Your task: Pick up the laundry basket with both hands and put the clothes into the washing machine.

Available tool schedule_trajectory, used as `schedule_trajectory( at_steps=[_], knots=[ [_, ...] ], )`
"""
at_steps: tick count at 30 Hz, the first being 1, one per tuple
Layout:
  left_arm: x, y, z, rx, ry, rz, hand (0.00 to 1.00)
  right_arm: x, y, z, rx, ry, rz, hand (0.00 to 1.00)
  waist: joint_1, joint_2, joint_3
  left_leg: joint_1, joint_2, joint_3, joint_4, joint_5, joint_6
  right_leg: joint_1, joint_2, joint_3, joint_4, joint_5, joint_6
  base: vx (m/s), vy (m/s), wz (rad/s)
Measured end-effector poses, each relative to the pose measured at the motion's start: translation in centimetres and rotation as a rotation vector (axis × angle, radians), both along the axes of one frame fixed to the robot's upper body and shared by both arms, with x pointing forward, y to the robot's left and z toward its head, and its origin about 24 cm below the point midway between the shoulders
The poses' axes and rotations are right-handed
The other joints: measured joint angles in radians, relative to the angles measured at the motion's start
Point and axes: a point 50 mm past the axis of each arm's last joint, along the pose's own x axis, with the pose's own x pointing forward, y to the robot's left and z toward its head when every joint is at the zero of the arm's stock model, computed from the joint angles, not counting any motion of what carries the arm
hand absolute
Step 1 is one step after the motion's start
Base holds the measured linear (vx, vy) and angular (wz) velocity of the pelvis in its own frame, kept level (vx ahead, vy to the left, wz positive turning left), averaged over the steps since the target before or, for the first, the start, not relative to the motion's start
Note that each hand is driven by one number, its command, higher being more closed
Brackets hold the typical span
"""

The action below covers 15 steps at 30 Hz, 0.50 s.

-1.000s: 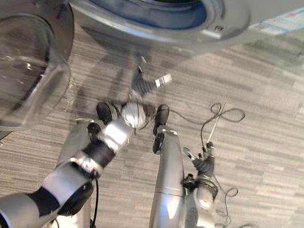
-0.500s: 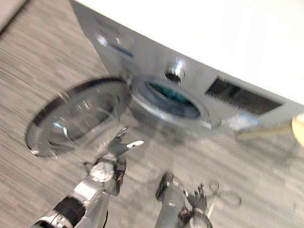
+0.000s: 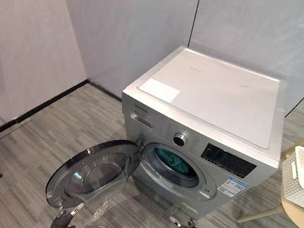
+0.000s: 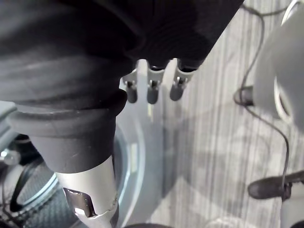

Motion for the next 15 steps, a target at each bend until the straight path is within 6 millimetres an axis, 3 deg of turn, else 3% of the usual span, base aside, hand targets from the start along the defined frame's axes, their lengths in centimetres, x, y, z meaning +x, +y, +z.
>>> schedule_trajectory(
  at_steps=[2,6,7,12,14,15],
  knots=[
    [-0.3,0.2,-0.2,-0.003,0.023,-0.034,0.0,-0.3,1.6,-0.3,0.034,0.02,0.055,0.0,-0.005,-0.029,-0.023,0.05,-0.035,0.006,-0.132,0.064,0.008,0.018,-0.01,0.003,-0.076,0.045,0.001,0.02,0.051,-0.07],
    [0.4,0.6,-0.2,0.013,0.028,-0.096,0.0,-0.9,1.4,-0.6,0.035,0.041,0.068,0.0,-0.007,-0.056,-0.019,0.137,-0.064,0.002,-0.303,0.16,0.016,0.038,-0.01,0.012,-0.114,0.069,0.014,0.04,0.005,0.02],
    [0.4,0.9,-0.1,0.023,0.029,-0.103,0.0,-1.0,1.1,-0.6,0.026,0.044,0.069,0.0,-0.007,-0.071,-0.011,0.155,-0.07,0.015,-0.335,0.169,0.011,0.033,-0.009,0.026,-0.111,0.069,0.014,0.0,0.027,-0.34],
    [1.5,1.8,0.2,0.083,0.027,-0.224,0.0,-1.7,-0.3,-0.8,-0.01,0.073,0.069,0.0,-0.03,-0.095,0.031,0.173,-0.064,0.103,-0.332,0.152,0.017,-0.026,-0.009,0.115,-0.071,0.07,0.008,-0.02,0.029,-0.56],
    [2.0,1.8,0.3,0.086,0.018,-0.23,0.0,-2.2,-1.1,-1.0,-0.031,0.096,0.065,0.0,-0.036,-0.085,0.054,0.173,-0.054,0.134,-0.315,0.152,0.03,-0.032,-0.022,0.128,-0.072,0.063,-0.005,-0.01,0.038,-0.51],
    [1.9,1.7,0.3,0.083,0.017,-0.229,0.0,-3.4,-1.7,-1.3,-0.037,0.141,0.049,0.0,-0.035,-0.078,0.057,0.174,-0.04,0.174,-0.307,0.149,0.033,-0.038,-0.041,0.079,-0.05,0.041,-0.04,0.01,0.034,-0.63]
  ],
)
